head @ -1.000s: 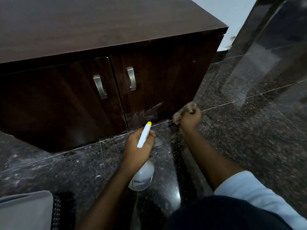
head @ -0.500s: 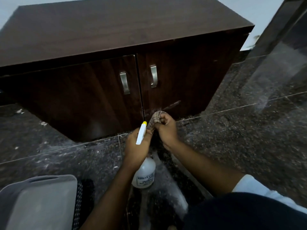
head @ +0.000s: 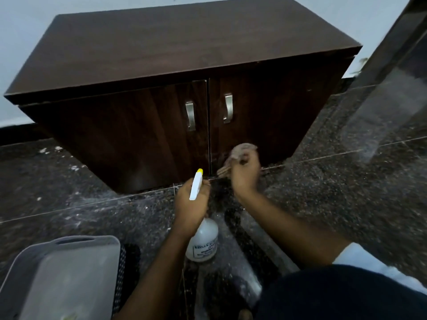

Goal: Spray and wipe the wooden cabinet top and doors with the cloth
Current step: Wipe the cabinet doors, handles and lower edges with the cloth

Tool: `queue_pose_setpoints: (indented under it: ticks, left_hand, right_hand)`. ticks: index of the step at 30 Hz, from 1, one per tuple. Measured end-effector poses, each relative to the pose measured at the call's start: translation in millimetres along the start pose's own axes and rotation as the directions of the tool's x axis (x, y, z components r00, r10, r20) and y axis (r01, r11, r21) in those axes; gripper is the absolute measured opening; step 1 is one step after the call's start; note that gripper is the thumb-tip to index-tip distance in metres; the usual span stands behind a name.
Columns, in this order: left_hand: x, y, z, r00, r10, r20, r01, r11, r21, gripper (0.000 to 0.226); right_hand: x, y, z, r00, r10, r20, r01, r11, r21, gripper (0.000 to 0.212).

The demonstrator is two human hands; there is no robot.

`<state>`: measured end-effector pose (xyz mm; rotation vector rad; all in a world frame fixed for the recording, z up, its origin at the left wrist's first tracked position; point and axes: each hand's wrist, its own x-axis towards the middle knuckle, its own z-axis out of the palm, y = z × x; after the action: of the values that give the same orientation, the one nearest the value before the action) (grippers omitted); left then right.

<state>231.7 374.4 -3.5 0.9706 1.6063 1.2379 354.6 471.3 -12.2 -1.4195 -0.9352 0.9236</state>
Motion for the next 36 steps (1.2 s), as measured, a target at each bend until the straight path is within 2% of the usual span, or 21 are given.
queue_pose_setpoints:
  ticks: [2,3,4,7,10,13,15,17,19,21,23,26,30,34,36]
  left_hand:
    - [2,1,-1,1.000,0.001,-0.008,-0.002,1.000,-0.005,0.023]
    - [3,2,-3,1.000,-0.002,-0.019,0.002,1.000,-0.004,0.021]
    - [3,4,-5,0.999,-0.004,-0.032,0.004,1.000,0.000,0.022]
    - [3,8,-14,1.000,0.008,-0.027,-0.008,1.000,-0.005,0.021]
    - [7,6,-19,0.998,0.022,-0.061,-0.023,1.000,-0.017,0.024]
    - [7,4,-19,0.997,0.009,-0.082,-0.009,1.000,-0.001,0.024]
    - [3,1,-19,0.996,-0.013,-0.087,0.012,1.000,-0.006,0.026]
    - [-1,-5,-18,0.996,-0.039,-0.086,0.039,0.999,-0.003,0.024]
    - [-5,-10,-15,0.992,-0.071,-0.101,0.070,0.997,-0.013,0.022]
    - [-9,-13,-12,0.992,-0.075,-0.097,0.073,0.997,-0.022,0.024]
    - [-11,-14,-11,0.994,-0.071,-0.079,0.070,0.997,-0.020,0.026]
    - [-12,-12,-12,0.995,-0.062,-0.077,0.060,0.998,-0.026,0.031]
    - [-6,-6,-14,0.995,-0.033,-0.094,0.030,0.999,-0.027,0.037]
    - [-1,-6,-16,0.995,-0.033,-0.099,0.027,0.998,-0.056,0.028]
    - [-3,-5,-16,0.993,-0.041,-0.111,0.035,0.998,-0.055,0.028]
  right_hand:
    - [-23,3,20,0.956,-0.013,0.294,0.044,0.994,-0.097,0.030]
    - [-30,2,28,0.928,-0.020,0.372,0.061,0.993,-0.100,0.029]
    - [-34,0,34,0.924,-0.016,0.381,0.065,0.991,-0.118,0.027]
    - [-29,-3,34,0.964,0.009,0.267,0.033,0.988,-0.153,0.021]
    - [-11,-2,10,0.996,0.011,0.085,-0.002,0.995,-0.102,0.028]
    - [12,3,-18,0.996,0.017,-0.091,-0.023,0.998,-0.064,0.024]
    - [19,8,-29,0.993,0.016,-0.115,-0.028,0.994,-0.104,0.022]
    - [13,16,-28,1.000,-0.028,-0.007,0.025,0.965,-0.260,0.016]
    - [1,31,-16,0.969,-0.135,0.208,0.207,0.902,-0.380,0.011]
    - [-9,42,1,0.903,-0.179,0.390,0.346,0.841,-0.416,0.012]
    - [-17,35,17,0.859,-0.195,0.473,0.412,0.812,-0.413,0.016]
    - [-26,9,27,0.880,-0.229,0.415,0.390,0.849,-0.358,0.017]
    - [-31,-41,25,0.864,-0.406,0.298,0.476,0.853,-0.214,0.017]
    - [-29,-92,27,0.801,-0.571,0.180,0.594,0.796,-0.118,0.024]
    - [-26,-97,27,0.758,-0.632,0.163,0.651,0.747,-0.135,0.027]
